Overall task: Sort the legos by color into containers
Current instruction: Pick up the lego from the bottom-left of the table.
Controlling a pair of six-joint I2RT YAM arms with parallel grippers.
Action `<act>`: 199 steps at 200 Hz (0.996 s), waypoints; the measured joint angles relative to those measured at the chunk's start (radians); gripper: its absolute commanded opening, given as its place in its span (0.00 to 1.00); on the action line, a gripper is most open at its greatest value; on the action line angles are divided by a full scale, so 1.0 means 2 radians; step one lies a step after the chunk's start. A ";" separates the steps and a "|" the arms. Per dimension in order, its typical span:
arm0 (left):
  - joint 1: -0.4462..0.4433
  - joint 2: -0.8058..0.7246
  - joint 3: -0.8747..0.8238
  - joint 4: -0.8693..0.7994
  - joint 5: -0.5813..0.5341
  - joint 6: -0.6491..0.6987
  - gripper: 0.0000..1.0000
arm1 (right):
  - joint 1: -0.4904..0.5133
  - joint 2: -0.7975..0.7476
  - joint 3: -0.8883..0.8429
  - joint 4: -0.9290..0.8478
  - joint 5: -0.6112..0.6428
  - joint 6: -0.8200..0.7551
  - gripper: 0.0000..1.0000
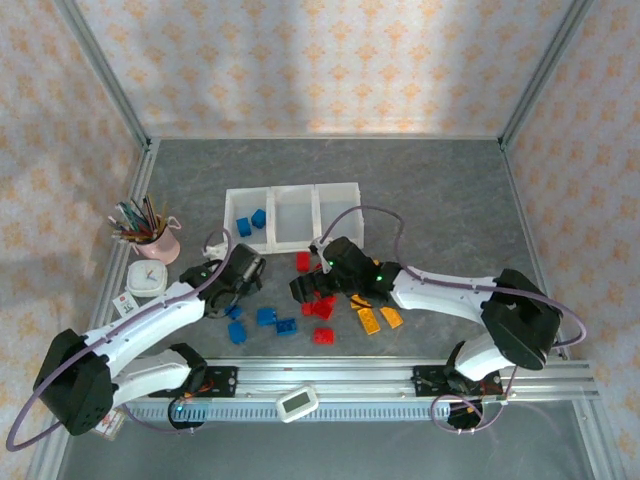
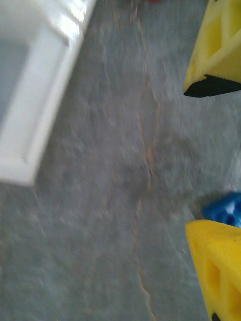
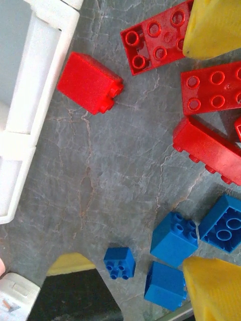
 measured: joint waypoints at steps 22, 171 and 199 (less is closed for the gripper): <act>0.000 -0.011 -0.022 -0.023 -0.014 -0.042 0.73 | 0.000 0.006 0.000 0.004 -0.002 0.001 1.00; -0.006 0.013 -0.092 0.056 0.033 -0.092 0.61 | 0.000 0.031 0.000 0.015 -0.005 0.002 1.00; -0.006 0.016 -0.092 0.059 0.031 -0.089 0.54 | 0.000 0.032 0.000 0.015 -0.005 0.002 1.00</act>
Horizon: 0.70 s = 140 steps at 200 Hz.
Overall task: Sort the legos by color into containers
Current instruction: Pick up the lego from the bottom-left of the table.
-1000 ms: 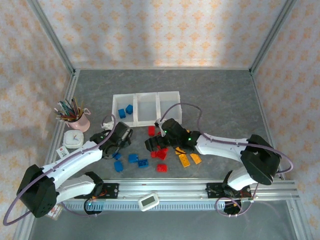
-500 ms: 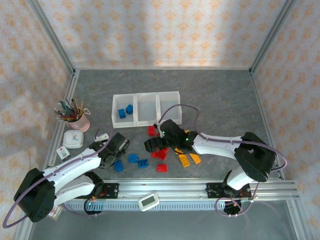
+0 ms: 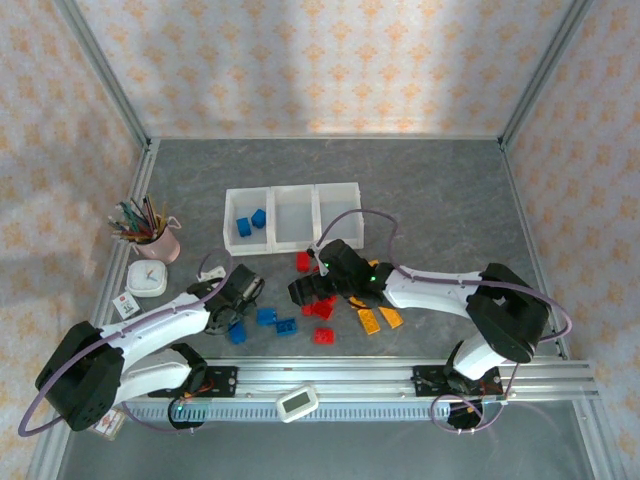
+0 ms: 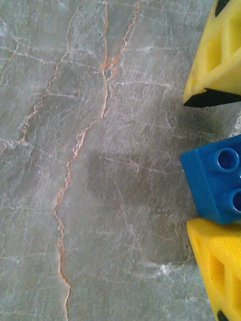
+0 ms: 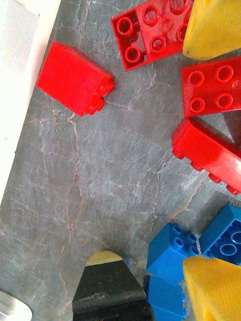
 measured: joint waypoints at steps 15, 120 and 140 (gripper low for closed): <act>0.000 0.000 -0.001 -0.001 -0.001 0.001 0.50 | 0.000 0.001 0.000 0.000 0.000 0.000 1.00; 0.000 -0.017 -0.010 -0.007 -0.008 0.001 0.26 | 0.000 0.003 0.000 0.000 0.004 0.000 1.00; 0.000 -0.023 -0.010 0.000 -0.009 0.001 0.25 | 0.000 0.003 0.002 0.000 0.010 0.000 1.00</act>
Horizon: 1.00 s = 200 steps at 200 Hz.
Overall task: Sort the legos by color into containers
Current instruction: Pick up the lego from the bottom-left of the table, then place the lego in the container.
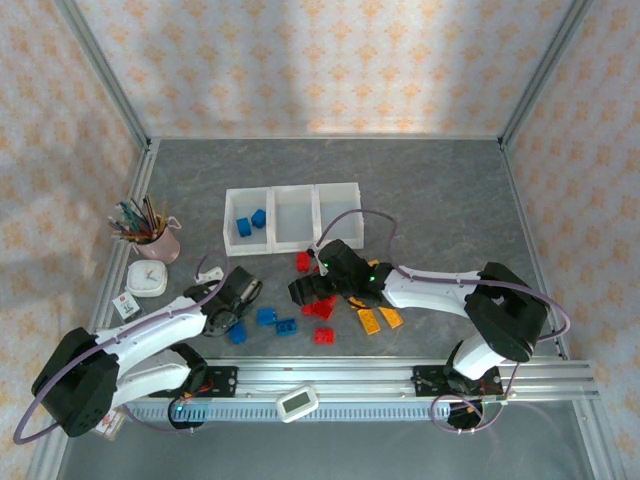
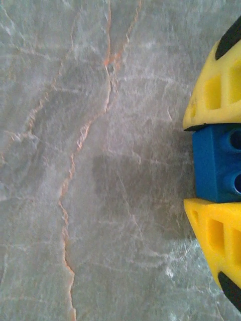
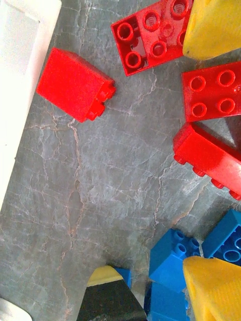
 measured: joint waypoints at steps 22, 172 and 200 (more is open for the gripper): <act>0.000 -0.009 0.008 0.000 -0.011 0.004 0.24 | -0.004 0.000 0.010 0.000 0.002 0.002 1.00; 0.117 0.184 0.262 0.093 -0.067 0.172 0.22 | -0.080 -0.001 0.038 0.005 0.019 0.028 1.00; 0.137 0.243 0.289 0.112 -0.066 0.191 0.26 | -0.081 -0.001 0.038 0.007 0.024 0.028 1.00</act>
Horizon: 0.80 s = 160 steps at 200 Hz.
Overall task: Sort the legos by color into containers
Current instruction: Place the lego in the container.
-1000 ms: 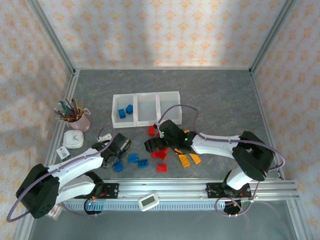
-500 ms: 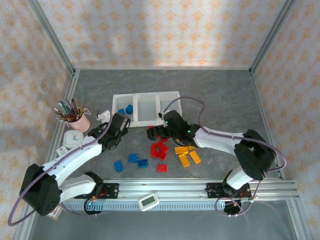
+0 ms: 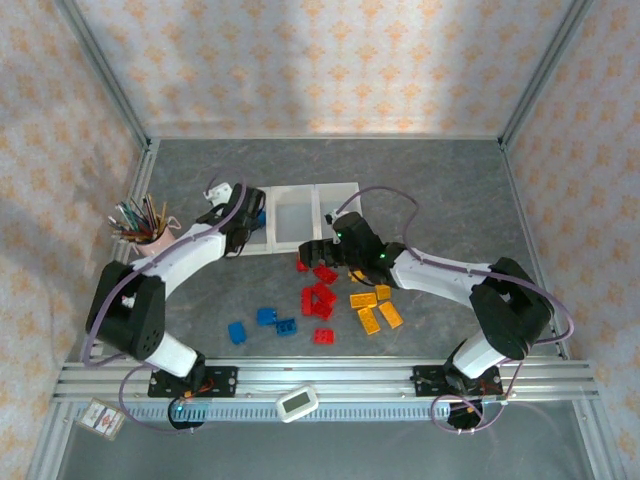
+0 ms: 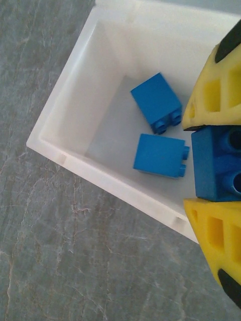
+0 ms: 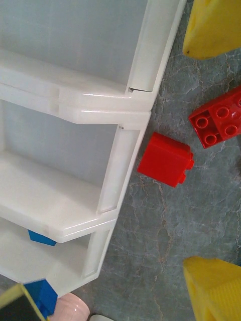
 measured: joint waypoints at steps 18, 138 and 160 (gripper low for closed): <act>0.007 0.034 0.021 0.005 0.002 0.010 0.35 | 0.000 0.000 0.003 0.000 0.001 0.000 1.00; 0.007 0.020 0.039 0.010 0.051 0.041 0.53 | 0.000 -0.018 0.020 -0.008 0.005 -0.024 1.00; 0.003 -0.029 0.015 0.006 0.064 0.041 0.55 | 0.000 -0.022 0.020 -0.017 -0.002 -0.034 1.00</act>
